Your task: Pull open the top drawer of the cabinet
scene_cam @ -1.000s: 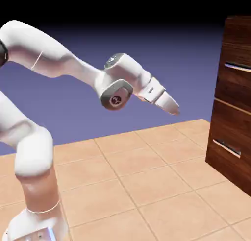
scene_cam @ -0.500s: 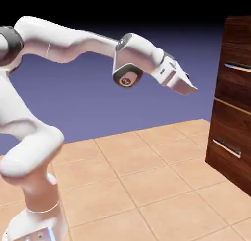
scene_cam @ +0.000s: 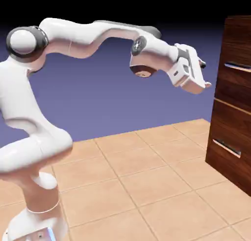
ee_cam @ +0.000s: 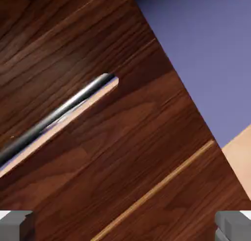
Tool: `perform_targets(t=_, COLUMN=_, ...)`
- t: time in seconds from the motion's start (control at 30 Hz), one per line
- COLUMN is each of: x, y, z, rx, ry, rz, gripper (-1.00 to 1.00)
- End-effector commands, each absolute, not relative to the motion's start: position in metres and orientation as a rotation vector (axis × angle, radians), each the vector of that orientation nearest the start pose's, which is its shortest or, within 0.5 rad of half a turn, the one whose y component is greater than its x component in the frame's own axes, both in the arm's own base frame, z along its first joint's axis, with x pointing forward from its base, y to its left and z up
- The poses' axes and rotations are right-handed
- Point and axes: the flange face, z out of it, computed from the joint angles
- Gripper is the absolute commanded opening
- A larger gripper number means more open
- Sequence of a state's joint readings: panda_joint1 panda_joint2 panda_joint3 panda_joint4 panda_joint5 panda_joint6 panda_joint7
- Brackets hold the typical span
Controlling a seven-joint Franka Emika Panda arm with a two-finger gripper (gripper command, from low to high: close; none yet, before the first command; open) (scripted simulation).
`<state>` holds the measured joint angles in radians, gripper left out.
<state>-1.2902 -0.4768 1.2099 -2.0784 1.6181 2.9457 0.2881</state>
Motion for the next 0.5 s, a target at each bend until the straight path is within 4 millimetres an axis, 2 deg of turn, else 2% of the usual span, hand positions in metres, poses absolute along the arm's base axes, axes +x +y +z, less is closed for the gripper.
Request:
perform_targets(t=0.0, x=0.535, y=-0.021, z=0.575, rx=-1.462, ry=1.505, rz=-1.081, gripper=0.00)
perform_targets(t=0.47, x=0.604, y=-0.014, z=0.548, rx=-1.014, ry=1.524, rz=-0.834, gripper=0.00)
